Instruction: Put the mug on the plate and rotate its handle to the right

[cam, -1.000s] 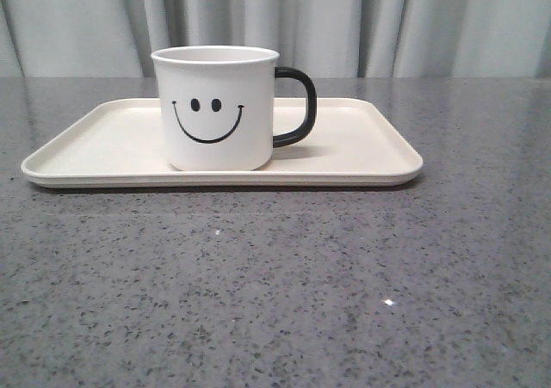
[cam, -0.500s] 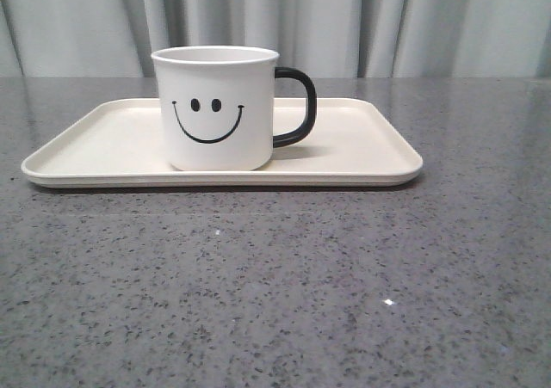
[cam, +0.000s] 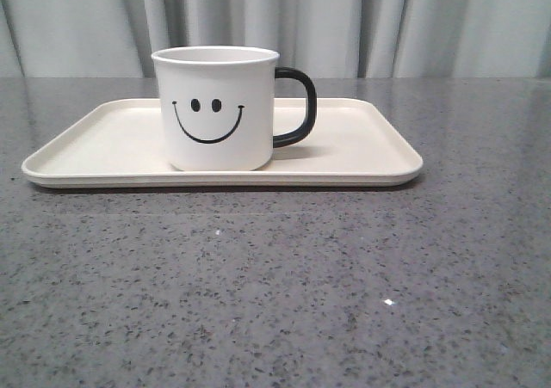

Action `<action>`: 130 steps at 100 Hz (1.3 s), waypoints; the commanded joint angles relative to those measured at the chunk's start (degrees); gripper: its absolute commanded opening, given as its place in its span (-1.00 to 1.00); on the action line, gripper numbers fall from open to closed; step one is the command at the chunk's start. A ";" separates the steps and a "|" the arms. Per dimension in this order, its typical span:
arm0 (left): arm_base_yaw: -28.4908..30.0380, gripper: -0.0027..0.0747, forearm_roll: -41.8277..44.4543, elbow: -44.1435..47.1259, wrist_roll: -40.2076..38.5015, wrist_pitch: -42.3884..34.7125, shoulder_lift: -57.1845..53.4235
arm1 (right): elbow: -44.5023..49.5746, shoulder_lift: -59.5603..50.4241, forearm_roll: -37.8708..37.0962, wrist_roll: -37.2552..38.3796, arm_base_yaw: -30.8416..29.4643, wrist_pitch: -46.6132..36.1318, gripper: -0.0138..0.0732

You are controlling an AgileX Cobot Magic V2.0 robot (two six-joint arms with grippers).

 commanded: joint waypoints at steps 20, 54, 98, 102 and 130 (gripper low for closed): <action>0.21 -0.98 -0.63 0.48 -0.67 -4.74 -1.65 | 0.03 -1.12 -0.37 0.13 0.00 -4.86 -0.96; 0.21 -0.98 -0.63 0.48 -0.67 -4.74 -1.65 | 0.03 -1.12 -0.37 0.13 0.00 -3.78 -0.96; 0.21 -0.98 -0.63 0.48 -0.67 -4.74 -1.65 | 0.03 -1.07 -0.37 0.13 0.00 -3.52 -0.96; 0.21 -0.98 -0.63 0.48 -0.67 -4.74 -1.65 | 0.03 -1.07 -0.37 0.13 0.00 -3.52 -0.96; 0.21 -0.98 -0.63 0.48 -0.67 -4.74 -1.65 | 0.03 -1.07 -0.37 0.13 0.00 -3.52 -0.96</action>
